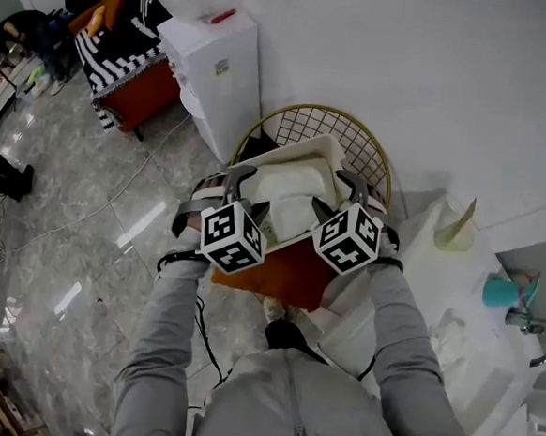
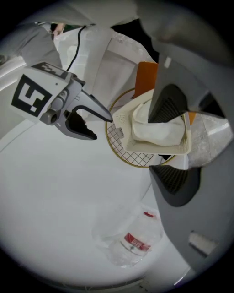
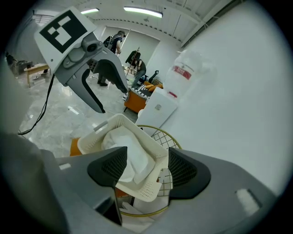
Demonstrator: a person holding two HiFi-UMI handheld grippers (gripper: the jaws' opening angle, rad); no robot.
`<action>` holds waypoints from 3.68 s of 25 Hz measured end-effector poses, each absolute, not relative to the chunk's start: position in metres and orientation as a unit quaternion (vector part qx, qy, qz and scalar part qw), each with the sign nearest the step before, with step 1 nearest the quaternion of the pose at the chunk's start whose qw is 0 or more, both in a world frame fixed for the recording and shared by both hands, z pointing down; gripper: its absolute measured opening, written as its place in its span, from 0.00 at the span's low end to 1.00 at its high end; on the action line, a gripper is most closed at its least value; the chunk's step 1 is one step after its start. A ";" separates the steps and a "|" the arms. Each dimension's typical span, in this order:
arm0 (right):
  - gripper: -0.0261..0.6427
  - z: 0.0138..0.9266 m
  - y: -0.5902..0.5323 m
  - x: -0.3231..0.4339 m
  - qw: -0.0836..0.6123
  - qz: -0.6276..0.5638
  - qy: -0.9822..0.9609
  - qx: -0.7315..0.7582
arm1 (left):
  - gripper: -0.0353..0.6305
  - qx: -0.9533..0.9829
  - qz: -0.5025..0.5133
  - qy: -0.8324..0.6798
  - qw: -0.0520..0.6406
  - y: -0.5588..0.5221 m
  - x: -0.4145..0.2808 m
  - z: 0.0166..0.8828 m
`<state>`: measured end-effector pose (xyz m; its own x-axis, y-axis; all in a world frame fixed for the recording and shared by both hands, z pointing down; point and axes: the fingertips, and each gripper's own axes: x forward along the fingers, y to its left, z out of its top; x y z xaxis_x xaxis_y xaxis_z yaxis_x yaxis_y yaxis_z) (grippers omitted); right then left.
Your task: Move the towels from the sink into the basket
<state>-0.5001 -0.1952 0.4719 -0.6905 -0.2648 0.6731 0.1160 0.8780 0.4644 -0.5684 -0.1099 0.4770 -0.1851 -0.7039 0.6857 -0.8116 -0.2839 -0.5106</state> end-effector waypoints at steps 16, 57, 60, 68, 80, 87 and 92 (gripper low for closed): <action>0.43 0.357 -0.121 -0.317 0.191 -0.143 -0.944 0.228 | 0.55 0.611 0.361 -0.704 -0.022 0.001 -0.446 0.379; 0.54 0.497 -0.147 0.210 0.401 0.072 -0.833 0.375 | 0.59 0.866 0.451 -0.207 -0.065 -0.177 0.070 0.504; 0.56 0.523 -0.153 0.213 0.430 0.082 -0.839 0.323 | 0.61 0.854 0.488 -0.170 -0.056 -0.182 0.087 0.534; 0.60 0.604 -0.159 0.211 0.536 0.064 -0.820 0.189 | 0.66 0.810 0.582 -0.078 -0.010 -0.174 0.097 0.613; 0.61 0.667 -0.181 0.200 0.571 0.063 -0.810 0.115 | 0.69 0.780 0.624 -0.042 0.013 -0.186 0.102 0.665; 0.60 0.672 -0.182 0.198 0.565 0.090 -0.815 0.095 | 0.68 0.774 0.632 -0.033 0.015 -0.190 0.105 0.675; 0.42 0.672 -0.172 0.195 0.567 0.097 -0.813 0.085 | 0.53 0.773 0.634 -0.018 0.031 -0.180 0.107 0.675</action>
